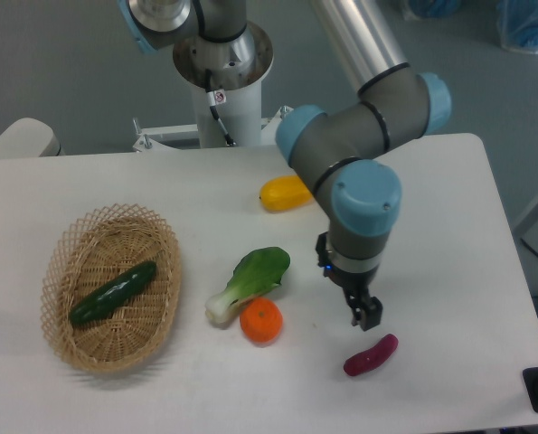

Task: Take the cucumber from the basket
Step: 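Move the open gripper over the green cucumber in the wicker basket, then lower the gripper onto the cucumber and close on it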

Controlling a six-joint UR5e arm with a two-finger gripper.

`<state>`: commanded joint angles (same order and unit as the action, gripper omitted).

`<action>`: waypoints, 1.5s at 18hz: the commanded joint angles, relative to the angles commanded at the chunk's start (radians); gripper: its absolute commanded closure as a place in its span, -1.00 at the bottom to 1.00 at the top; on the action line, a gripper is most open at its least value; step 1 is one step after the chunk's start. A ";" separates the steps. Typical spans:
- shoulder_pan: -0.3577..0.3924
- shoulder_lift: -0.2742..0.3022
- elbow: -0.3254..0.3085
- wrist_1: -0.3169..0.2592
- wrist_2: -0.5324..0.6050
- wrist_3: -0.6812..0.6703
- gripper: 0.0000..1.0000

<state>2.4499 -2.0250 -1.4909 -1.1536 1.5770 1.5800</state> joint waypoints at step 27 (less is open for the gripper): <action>-0.454 0.083 -0.233 0.092 -0.104 -0.765 -1.00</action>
<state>1.9957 -1.9420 -1.7242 -1.0615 1.4726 0.8146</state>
